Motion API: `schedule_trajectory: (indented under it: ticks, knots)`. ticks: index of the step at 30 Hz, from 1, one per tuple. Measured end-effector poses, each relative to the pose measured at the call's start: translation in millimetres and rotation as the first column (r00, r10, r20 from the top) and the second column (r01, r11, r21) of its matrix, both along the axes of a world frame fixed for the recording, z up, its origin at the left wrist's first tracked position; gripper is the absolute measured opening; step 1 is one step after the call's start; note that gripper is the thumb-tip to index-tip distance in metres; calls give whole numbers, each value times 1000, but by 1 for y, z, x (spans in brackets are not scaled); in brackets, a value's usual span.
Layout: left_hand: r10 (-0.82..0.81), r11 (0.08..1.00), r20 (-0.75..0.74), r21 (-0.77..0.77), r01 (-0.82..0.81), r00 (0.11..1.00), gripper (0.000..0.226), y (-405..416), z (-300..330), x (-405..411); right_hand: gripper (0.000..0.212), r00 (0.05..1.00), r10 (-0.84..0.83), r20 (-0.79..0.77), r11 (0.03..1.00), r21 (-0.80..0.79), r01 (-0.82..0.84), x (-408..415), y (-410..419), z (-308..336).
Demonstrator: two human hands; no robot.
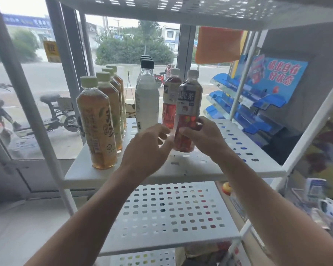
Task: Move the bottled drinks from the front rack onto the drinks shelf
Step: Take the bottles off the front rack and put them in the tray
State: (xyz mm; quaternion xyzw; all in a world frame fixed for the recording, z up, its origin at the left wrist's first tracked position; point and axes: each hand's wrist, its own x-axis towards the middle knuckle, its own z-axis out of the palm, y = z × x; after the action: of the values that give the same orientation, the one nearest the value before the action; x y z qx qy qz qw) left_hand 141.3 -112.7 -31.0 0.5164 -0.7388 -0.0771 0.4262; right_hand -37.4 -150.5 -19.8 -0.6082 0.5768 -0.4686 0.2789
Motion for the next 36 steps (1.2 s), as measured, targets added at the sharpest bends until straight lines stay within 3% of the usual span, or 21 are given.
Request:
schedule_trajectory:
  ticks: [5, 7, 10, 13, 15, 18, 22, 25, 30, 36]
  knots:
    - [-145, 983, -295, 66, 172, 944, 29, 8, 16, -21, 30, 993, 111, 38, 994, 9, -111, -41, 62, 14]
    - [-244, 945, -366, 118, 305, 898, 37, 16, 19, -39, 38, 986, 147, 78, 988, 36, -150, -55, 86, 15]
    - [-399, 825, -468, 193, 531, 789, 42, 33, 19, -73, 53, 977, 182, 113, 979, 72, -191, -77, 119, 11]
    - [-459, 666, -640, 212, 715, 616, 41, 54, 12, -106, 53, 965, 210, 159, 966, 121, -230, -101, 152, 2]
    - [-481, 601, -676, 209, 771, 558, 39, 66, 3, -124, 49, 960, 196, 202, 960, 160, -230, -117, 173, -5]
    - [-481, 611, -664, 214, 762, 572, 35, 86, -9, -152, 46, 965, 139, 221, 961, 204, -185, -138, 203, -17]
    - [-504, 562, -669, 226, 795, 547, 40, 109, -22, -193, 37, 977, 5, 213, 980, 195, -47, -154, 247, -32]
    - [-554, 493, -648, 252, 833, 523, 50, 124, -31, -223, 47, 968, -221, 120, 968, 150, 203, -159, 282, -44]
    - [-607, 378, -601, 357, 854, 520, 60, 158, -51, -278, 70, 796, -606, -6, 794, 63, 605, -169, 331, -69]
    - [-641, 195, -598, 480, 855, 482, 53, 214, -85, -335, 65, 605, -793, -71, 595, 126, 794, -195, 388, -105]
